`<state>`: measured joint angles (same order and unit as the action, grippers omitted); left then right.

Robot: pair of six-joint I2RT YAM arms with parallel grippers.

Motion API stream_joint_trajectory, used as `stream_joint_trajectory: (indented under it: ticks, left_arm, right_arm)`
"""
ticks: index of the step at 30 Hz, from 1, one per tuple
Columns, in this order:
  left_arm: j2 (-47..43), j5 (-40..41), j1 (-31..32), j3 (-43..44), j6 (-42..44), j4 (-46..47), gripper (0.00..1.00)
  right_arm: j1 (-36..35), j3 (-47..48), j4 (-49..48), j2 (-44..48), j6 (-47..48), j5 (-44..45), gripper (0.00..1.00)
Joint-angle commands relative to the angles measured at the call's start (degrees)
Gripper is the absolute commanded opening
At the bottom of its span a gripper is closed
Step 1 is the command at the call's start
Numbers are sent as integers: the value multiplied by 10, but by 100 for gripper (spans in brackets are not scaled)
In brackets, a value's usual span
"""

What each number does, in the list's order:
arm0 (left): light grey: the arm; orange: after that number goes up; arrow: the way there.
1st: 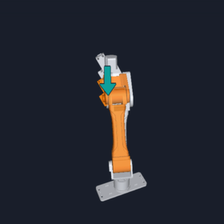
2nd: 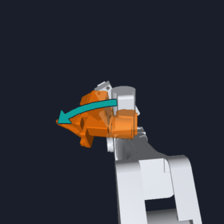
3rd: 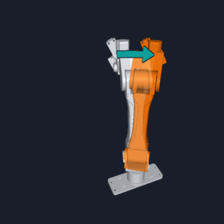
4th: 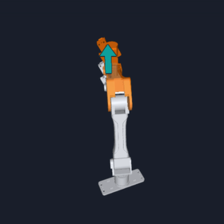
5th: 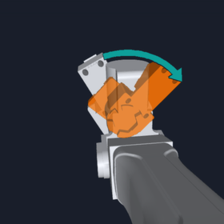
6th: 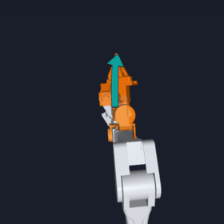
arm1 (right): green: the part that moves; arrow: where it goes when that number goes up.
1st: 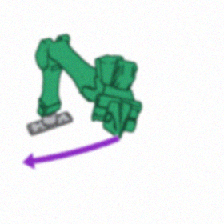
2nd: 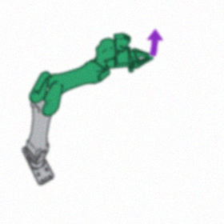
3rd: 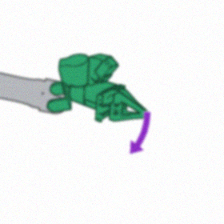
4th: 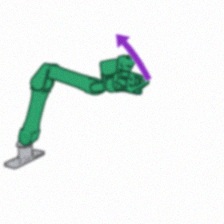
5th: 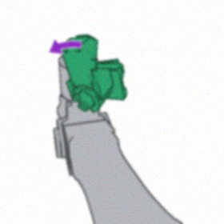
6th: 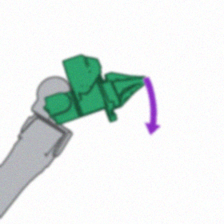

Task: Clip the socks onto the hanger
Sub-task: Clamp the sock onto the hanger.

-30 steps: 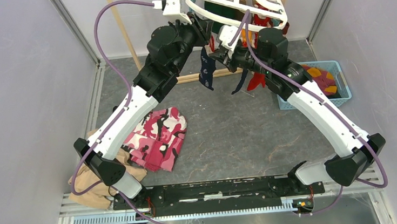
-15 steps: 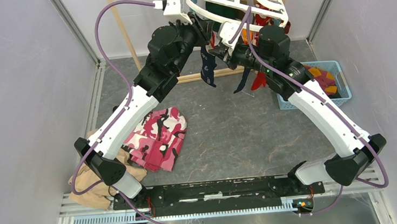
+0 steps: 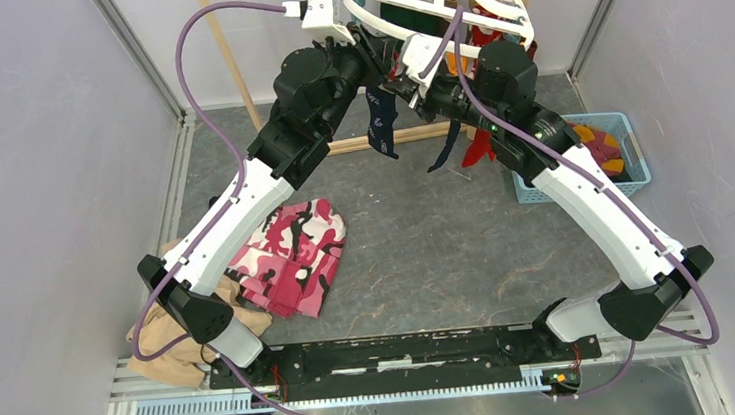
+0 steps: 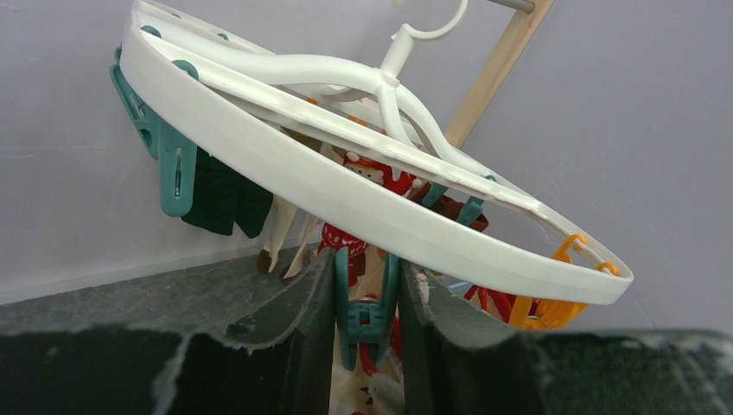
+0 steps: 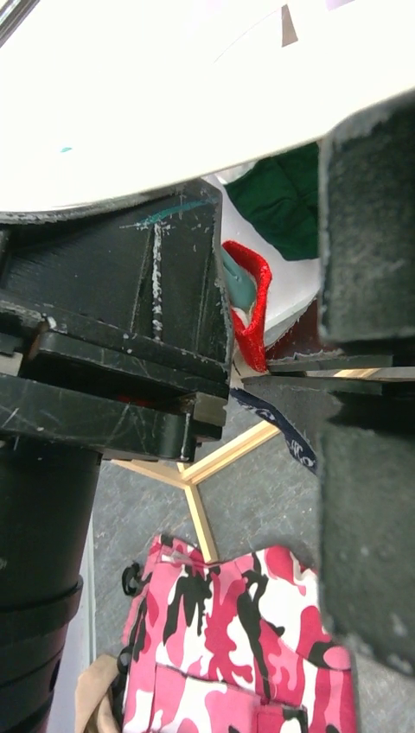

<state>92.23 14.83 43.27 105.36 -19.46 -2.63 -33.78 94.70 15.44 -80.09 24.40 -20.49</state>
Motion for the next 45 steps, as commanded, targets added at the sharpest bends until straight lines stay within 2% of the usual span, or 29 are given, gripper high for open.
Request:
stream_joint_trajectory:
  ticks: [1, 12, 16, 19, 27, 30, 37, 45]
  left_arm:
    - [1, 0, 4, 21, -16, 13, 2]
    - [3, -9, 4, 26, -23, 12, 2]
    - [3, -10, 4, 27, -25, 8, 6]
    - [2, -7, 4, 28, -27, 4, 19]
    - [-8, 1, 4, 21, -29, 1, 63]
    - [-14, -1, 4, 17, -31, 1, 71]
    - [-47, -14, 4, -14, -31, 8, 85]
    - [-141, -59, 4, -131, -24, 53, 88]
  right_arm:
    - [-4, 24, -7, -1, 24, 47, 0]
    - [-9, 11, 7, 8, 71, 68, 0]
    - [-10, 10, 5, 8, 69, 68, 0]
    - [-10, 11, 5, 8, 70, 68, 0]
    - [-11, 1, 5, 14, 66, 66, 0]
    - [-11, -4, 5, 17, 64, 67, 0]
    - [-10, -22, 8, 33, 53, 70, 0]
    - [9, -50, 25, 74, 22, 66, 0]
